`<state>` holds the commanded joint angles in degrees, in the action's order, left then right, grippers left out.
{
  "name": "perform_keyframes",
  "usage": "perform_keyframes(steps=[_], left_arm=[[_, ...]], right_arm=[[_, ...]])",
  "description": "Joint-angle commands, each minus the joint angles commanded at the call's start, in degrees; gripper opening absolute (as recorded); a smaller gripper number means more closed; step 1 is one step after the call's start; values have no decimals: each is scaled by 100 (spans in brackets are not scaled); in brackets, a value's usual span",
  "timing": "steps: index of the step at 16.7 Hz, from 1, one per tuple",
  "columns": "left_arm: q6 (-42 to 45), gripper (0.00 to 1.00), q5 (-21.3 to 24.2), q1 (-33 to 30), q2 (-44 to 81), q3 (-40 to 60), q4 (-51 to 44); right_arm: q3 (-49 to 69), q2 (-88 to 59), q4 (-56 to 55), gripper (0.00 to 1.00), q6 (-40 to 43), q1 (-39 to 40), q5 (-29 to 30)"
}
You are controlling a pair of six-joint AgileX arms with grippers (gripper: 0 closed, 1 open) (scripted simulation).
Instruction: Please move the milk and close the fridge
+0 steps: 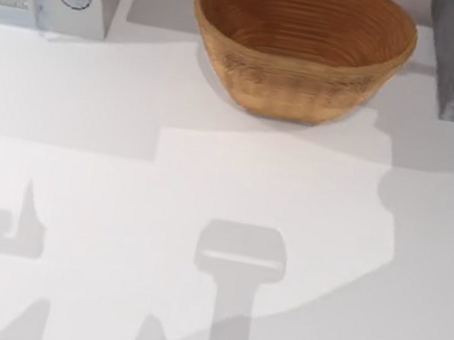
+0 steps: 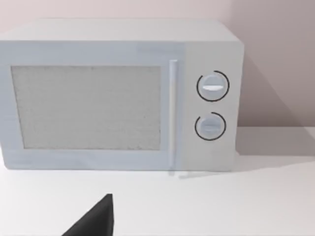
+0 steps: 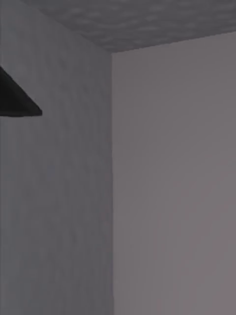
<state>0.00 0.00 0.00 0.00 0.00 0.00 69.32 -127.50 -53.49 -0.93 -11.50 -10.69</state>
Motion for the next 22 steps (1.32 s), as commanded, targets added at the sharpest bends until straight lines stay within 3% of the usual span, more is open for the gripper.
perform_keyframes(steps=[6,17,22], left_arm=[[0,100,0,0,0,0,0],[0,100,0,0,0,0,0],[0,100,0,0,0,0,0]], right_arm=[[-1270,2332,1243,100,-207,22,298],[-4879,9668,4106,100,-154,502,943],[-6336,11961,5024,100,12,933,1049]])
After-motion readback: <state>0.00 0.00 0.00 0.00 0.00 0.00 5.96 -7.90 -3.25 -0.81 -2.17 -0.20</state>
